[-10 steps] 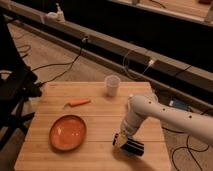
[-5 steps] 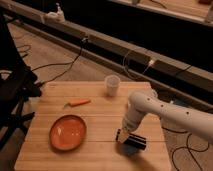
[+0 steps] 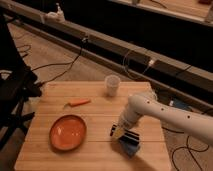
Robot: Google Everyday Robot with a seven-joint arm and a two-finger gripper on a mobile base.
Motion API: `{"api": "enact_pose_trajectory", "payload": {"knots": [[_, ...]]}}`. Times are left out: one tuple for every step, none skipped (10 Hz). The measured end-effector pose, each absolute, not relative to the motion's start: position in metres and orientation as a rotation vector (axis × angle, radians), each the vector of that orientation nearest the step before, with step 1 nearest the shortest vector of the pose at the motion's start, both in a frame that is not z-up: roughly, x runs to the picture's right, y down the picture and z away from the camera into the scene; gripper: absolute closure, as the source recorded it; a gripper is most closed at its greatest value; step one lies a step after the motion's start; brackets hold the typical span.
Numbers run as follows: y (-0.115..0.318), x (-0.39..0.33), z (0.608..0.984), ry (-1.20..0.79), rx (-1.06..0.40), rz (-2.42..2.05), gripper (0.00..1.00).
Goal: Place the eraser on the white sponge
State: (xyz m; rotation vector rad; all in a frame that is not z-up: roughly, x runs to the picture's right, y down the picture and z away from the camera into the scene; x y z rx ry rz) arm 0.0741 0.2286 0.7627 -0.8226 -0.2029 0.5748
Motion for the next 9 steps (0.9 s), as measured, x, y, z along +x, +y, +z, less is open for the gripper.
{"api": "enact_pose_trajectory", "payload": {"knots": [[0.232,0.074,0.761,-0.208,-0.815,0.576,0.31],[0.234,0.076,0.758,-0.207,-0.808,0.575,0.31],[0.236,0.08,0.754,-0.199,-0.796,0.577,0.31],[0.234,0.087,0.75,-0.187,-0.782,0.581,0.31],[0.231,0.093,0.746,-0.174,-0.765,0.59,0.31],[0.225,0.105,0.739,-0.155,-0.734,0.62,0.31],[0.217,0.119,0.733,-0.136,-0.691,0.667,0.31],[0.215,0.124,0.732,-0.129,-0.679,0.682,0.31],[0.215,0.123,0.732,-0.13,-0.679,0.681,0.31]]}}
